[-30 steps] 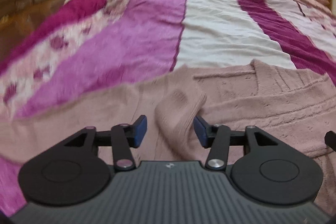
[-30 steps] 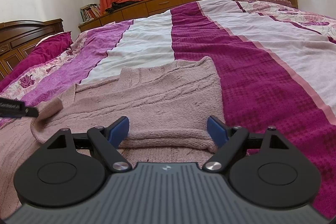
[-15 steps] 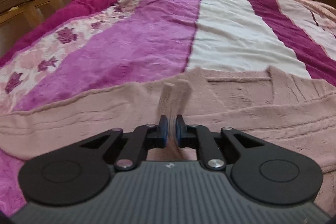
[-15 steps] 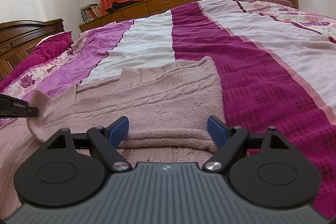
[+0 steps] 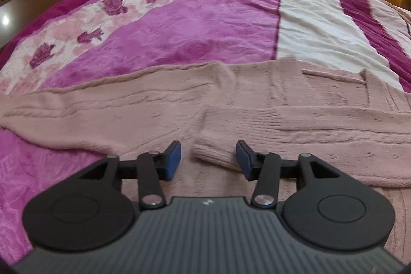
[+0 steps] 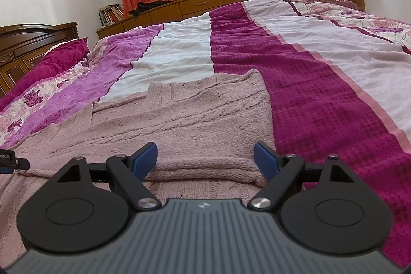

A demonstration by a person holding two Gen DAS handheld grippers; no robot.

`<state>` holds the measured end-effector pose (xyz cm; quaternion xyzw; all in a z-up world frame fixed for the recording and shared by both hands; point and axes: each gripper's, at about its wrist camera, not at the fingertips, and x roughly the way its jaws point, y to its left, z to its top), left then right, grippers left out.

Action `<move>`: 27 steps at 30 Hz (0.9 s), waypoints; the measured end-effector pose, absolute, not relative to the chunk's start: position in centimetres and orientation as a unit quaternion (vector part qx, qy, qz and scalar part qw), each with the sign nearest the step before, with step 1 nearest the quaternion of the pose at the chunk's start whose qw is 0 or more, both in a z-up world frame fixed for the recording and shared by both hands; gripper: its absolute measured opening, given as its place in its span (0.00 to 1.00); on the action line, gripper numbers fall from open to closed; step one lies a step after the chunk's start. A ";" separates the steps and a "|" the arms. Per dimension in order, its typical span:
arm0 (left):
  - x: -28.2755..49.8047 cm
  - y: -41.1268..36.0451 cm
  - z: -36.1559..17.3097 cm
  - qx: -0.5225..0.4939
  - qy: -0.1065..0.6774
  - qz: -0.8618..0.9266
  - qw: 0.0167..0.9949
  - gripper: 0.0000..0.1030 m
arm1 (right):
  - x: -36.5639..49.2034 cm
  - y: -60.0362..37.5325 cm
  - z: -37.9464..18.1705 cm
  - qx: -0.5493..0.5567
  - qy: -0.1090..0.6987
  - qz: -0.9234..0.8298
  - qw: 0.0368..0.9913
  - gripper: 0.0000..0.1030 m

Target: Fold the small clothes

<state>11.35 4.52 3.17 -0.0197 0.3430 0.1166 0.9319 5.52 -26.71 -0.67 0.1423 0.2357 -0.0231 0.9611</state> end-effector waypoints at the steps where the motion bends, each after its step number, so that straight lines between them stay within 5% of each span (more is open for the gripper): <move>1: 11.3 4.9 3.2 -0.026 0.345 0.118 0.931 0.48 | 5.5 -26.7 -0.7 0.142 0.236 -0.023 0.961 0.84; 27: 4.1 11.8 10.7 -0.071 0.349 0.153 0.922 0.57 | 1.5 -25.3 4.8 0.144 0.237 -0.010 0.961 0.85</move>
